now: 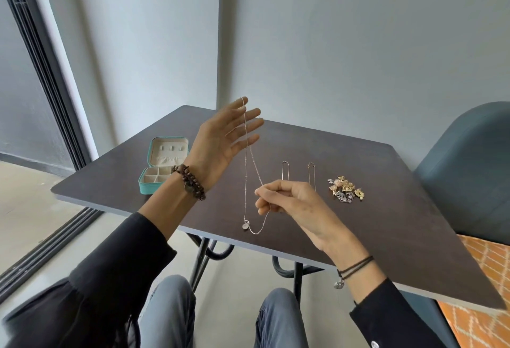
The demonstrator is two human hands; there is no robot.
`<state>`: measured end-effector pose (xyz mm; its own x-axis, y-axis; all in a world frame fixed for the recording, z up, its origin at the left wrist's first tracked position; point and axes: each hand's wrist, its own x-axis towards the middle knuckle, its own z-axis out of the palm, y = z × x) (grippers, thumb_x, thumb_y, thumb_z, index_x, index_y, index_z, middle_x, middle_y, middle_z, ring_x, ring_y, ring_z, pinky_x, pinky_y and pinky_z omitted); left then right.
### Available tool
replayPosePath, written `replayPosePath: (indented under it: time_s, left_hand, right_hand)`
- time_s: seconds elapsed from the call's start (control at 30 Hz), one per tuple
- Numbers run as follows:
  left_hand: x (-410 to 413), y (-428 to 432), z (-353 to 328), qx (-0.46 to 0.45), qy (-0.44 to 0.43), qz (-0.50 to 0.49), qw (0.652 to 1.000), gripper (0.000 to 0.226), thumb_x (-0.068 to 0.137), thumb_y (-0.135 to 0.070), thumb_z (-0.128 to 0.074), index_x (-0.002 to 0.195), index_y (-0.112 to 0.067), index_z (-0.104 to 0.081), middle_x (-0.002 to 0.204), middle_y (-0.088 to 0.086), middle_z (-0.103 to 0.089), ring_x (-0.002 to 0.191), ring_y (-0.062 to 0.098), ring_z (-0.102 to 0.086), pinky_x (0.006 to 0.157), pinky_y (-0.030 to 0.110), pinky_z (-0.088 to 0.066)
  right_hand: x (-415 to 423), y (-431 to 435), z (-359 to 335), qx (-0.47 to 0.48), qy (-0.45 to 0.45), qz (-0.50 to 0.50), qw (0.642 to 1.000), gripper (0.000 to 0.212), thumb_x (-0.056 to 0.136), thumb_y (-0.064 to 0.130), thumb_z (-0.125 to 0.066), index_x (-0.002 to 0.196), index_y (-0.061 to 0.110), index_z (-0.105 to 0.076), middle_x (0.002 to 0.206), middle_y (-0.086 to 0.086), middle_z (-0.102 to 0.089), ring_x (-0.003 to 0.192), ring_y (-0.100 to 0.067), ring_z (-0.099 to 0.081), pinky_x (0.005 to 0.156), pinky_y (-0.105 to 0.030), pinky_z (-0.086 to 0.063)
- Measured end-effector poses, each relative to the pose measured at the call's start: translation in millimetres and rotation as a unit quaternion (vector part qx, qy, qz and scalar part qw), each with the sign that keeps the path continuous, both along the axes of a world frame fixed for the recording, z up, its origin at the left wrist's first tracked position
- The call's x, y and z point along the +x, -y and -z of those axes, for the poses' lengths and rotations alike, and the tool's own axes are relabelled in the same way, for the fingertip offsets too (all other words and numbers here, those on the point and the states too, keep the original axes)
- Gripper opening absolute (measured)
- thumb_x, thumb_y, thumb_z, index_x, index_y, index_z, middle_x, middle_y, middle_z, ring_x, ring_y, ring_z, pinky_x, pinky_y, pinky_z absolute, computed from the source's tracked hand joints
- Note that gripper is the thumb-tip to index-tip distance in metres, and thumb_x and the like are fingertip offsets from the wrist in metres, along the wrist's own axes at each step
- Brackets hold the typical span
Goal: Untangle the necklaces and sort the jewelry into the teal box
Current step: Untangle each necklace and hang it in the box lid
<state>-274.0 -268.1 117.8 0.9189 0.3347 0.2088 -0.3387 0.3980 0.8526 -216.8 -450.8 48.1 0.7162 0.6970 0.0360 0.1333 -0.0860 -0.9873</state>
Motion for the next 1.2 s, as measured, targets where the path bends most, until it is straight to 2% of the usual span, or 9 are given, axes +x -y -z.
replayPosePath:
  time_s: [0.13,0.23,0.37,0.5,0.6,0.73,0.87,1.03,1.2]
  left_hand:
    - [-0.5,-2.2,0.2,0.071,-0.014,-0.011,0.997,0.043,0.097,-0.030,-0.054,0.139,-0.020,-0.053,0.130,0.005,-0.066,0.119,0.023,-0.064,0.108,0.047,-0.045]
    - [-3.6,-1.0,4.1,0.131,-0.030,-0.001,0.991,0.050,0.091,-0.046,-0.054,0.137,-0.026,-0.054,0.128,0.002,-0.067,0.117,0.023,-0.065,0.104,0.047,-0.047]
    - [-6.4,0.7,7.4,0.194,-0.057,0.031,0.979,0.047,0.101,-0.052,-0.039,0.140,-0.029,-0.052,0.126,0.001,-0.068,0.112,0.022,-0.067,0.102,0.048,-0.049]
    - [-10.6,1.9,8.1,0.219,-0.075,0.056,0.971,0.052,0.101,-0.057,-0.031,0.136,-0.028,-0.056,0.112,0.002,-0.072,0.096,0.026,-0.071,0.097,0.049,-0.052]
    - [-14.1,2.3,6.9,0.248,-0.083,0.068,0.963,0.055,0.101,-0.058,-0.026,0.133,-0.028,-0.059,0.106,0.007,-0.073,0.081,0.031,-0.067,0.089,0.045,-0.053]
    - [-17.3,4.2,5.4,0.265,-0.081,0.079,0.958,0.055,0.102,-0.059,-0.023,0.133,-0.030,-0.059,0.104,0.011,-0.072,0.070,0.029,-0.054,0.085,0.049,-0.051]
    - [-19.8,7.1,5.2,0.264,-0.089,0.090,0.956,0.056,0.101,-0.061,-0.022,0.132,-0.031,-0.058,0.102,0.011,-0.072,0.058,0.022,-0.049,0.075,0.041,-0.049]
    - [-20.1,9.5,6.3,0.286,-0.128,0.116,0.943,0.063,0.099,-0.066,-0.016,0.132,-0.032,-0.058,0.102,0.009,-0.072,0.054,0.020,-0.044,0.060,0.027,-0.045]
    - [-19.4,11.4,10.3,0.284,-0.160,0.143,0.935,0.076,0.098,-0.068,-0.012,0.124,-0.021,-0.065,0.107,0.009,-0.072,0.048,0.019,-0.042,0.056,0.027,-0.040]
  right_hand:
    - [-5.9,6.7,-19.7,-0.001,0.032,-0.016,0.999,0.018,0.097,0.018,-0.067,0.102,0.003,-0.076,0.090,-0.010,-0.077,0.081,-0.016,-0.071,0.076,-0.015,-0.051]
    - [-7.2,8.2,-40.0,0.006,0.054,-0.032,0.998,0.020,0.098,0.021,-0.067,0.101,0.003,-0.076,0.090,-0.011,-0.077,0.083,-0.019,-0.071,0.084,-0.023,-0.054]
    - [-3.0,6.3,-65.7,0.016,0.063,-0.060,0.996,0.025,0.097,0.023,-0.066,0.099,-0.001,-0.073,0.088,-0.011,-0.074,0.081,-0.022,-0.067,0.087,-0.034,-0.054]
    - [3.9,4.4,-87.6,0.036,0.044,-0.074,0.996,0.027,0.096,0.024,-0.065,0.101,-0.002,-0.071,0.083,-0.009,-0.069,0.076,-0.019,-0.063,0.078,-0.028,-0.054]
    - [9.6,5.4,-97.8,0.025,0.071,-0.060,0.995,0.024,0.095,0.025,-0.068,0.092,0.002,-0.071,0.079,-0.008,-0.066,0.070,-0.021,-0.062,0.078,-0.034,-0.056]
    - [15.7,5.2,-102.0,0.004,0.115,-0.028,0.993,0.024,0.093,0.025,-0.072,0.089,0.001,-0.071,0.075,-0.008,-0.063,0.065,-0.023,-0.060,0.077,-0.039,-0.056]
    - [20.7,4.0,-98.1,0.022,0.121,-0.001,0.992,0.013,0.091,0.024,-0.075,0.090,0.010,-0.073,0.071,-0.005,-0.059,0.059,-0.017,-0.054,0.069,-0.033,-0.055]
    - [27.0,1.3,-86.6,0.046,0.131,0.023,0.990,0.012,0.091,0.021,-0.075,0.096,0.010,-0.074,0.071,-0.002,-0.058,0.057,-0.013,-0.050,0.061,-0.022,-0.051]
    - [35.4,-1.6,-76.9,0.062,0.106,0.034,0.992,0.016,0.092,0.022,-0.074,0.098,0.008,-0.073,0.071,0.000,-0.060,0.057,-0.011,-0.050,0.060,-0.022,-0.050]
